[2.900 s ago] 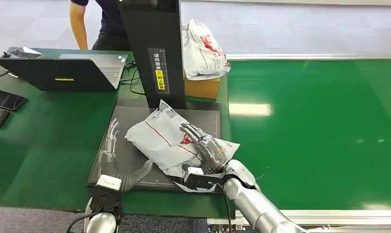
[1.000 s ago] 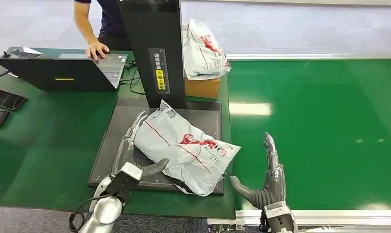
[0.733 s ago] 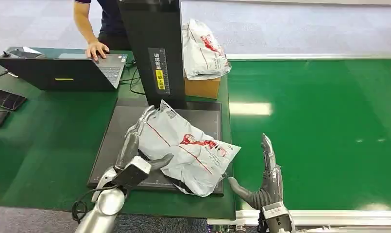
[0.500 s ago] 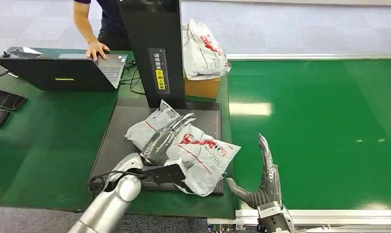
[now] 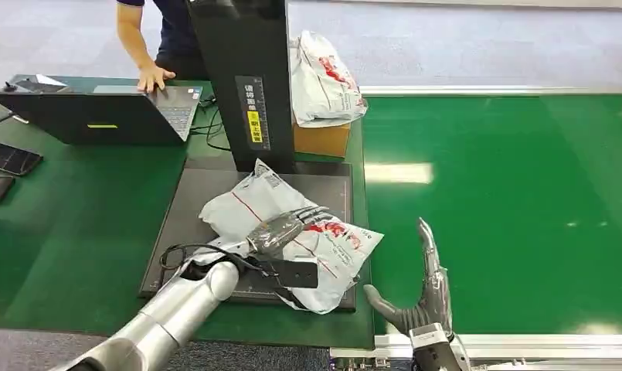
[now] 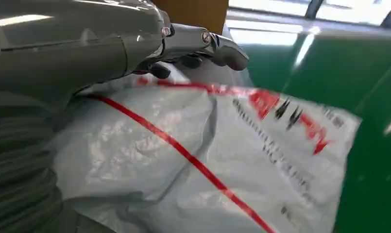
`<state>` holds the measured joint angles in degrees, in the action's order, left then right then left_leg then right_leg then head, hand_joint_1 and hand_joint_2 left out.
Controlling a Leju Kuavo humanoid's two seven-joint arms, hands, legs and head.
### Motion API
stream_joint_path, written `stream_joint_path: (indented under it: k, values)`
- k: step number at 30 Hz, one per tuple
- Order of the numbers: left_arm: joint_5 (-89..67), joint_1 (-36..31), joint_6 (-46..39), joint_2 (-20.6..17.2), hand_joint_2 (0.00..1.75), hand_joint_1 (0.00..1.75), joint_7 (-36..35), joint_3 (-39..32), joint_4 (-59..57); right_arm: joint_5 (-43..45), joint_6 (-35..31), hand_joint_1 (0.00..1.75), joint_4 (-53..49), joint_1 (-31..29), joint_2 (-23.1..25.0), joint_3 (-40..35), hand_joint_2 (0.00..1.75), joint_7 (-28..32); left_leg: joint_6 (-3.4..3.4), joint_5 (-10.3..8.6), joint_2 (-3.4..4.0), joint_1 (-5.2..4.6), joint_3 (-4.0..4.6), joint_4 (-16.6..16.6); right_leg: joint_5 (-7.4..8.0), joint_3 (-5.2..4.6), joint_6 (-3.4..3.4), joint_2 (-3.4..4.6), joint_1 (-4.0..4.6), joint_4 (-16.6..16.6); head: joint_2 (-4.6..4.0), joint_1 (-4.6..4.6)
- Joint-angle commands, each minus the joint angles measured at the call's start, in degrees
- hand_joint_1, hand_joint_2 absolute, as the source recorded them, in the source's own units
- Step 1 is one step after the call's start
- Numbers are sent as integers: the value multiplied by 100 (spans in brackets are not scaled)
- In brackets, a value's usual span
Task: Moved the parcel from conveyor to table for the left to box.
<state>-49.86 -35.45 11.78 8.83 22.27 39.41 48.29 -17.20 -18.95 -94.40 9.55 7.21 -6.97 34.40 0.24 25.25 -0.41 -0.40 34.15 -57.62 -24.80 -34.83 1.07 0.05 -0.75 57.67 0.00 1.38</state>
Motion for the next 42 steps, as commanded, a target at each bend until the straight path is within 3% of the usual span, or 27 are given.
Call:
stream_joint_path:
  k: [1, 10, 11, 12, 20, 21, 22, 24, 31, 42]
  values:
    - [-39, -866, 101, 202, 175, 0, -51, 837, -1912, 47, -74, 0, -2, 248, 66, 112, 175, -17, -8, 0, -5, 4, -14, 5, -1, 19, -5, -8, 4, -7, 0, 2]
    - [-40, -820, 2, 254, 175, 0, -533, 757, -2266, -78, -319, 0, -47, 277, 39, -97, 175, -176, -9, -3, 5, 3, -35, 13, 4, 38, -7, 3, 3, -11, 0, 2]
    - [-25, -831, 19, 210, 175, 45, -546, 750, -2255, -84, -292, 0, -32, 246, 46, -84, 175, -182, -8, -1, 6, 1, -38, 11, 2, 41, -6, 3, 2, -8, 0, 2]
    - [-5, -830, 30, 164, 175, 171, -555, 743, -2242, -108, -264, 0, 3, 211, 62, -73, 175, -182, -6, -1, 6, 1, -38, 8, 2, 40, -5, 4, 2, -5, 0, 2]
    - [54, -661, -198, -59, 175, 175, -510, 683, -1829, -123, -225, 0, -38, 254, 17, 14, 175, -161, -7, -3, 12, 2, -57, 12, 6, 62, -4, 9, 2, -7, 0, 2]
    - [470, -162, -1412, -268, 175, 175, -286, 22, -928, -176, -276, 0, -126, 353, 3, 18, 175, -166, -10, -7, 17, 3, -58, 17, 12, 61, -8, 13, 4, -12, 0, 2]
    - [531, 305, -1095, -751, 175, 175, -568, -65, 377, -188, -233, 0, -317, 525, -18, 24, 175, -215, -8, -2, 18, -1, -69, 15, 6, 68, -6, 16, 0, -7, 0, 2]
    - [551, 619, -777, -1036, 175, 175, -810, -167, 1245, -177, -181, 0, -417, 612, -21, 38, 175, -227, -17, -5, 43, -3, -82, 36, 13, 72, -13, 38, -2, -22, 0, 0]
    - [347, 1721, -1659, -1033, 175, 175, -630, -1133, 3049, -250, -134, 0, -760, 890, 125, 276, 175, -218, -16, 9, 29, 1, -73, 18, -9, 60, -19, 28, 2, -3, 0, 2]
    - [320, 1772, -1657, -1030, 175, 175, -620, -1172, 3114, -258, -113, 0, -739, 865, 147, 296, 175, -216, -13, 8, 14, 7, -36, 13, -11, 36, -14, 12, 7, -5, 0, 2]
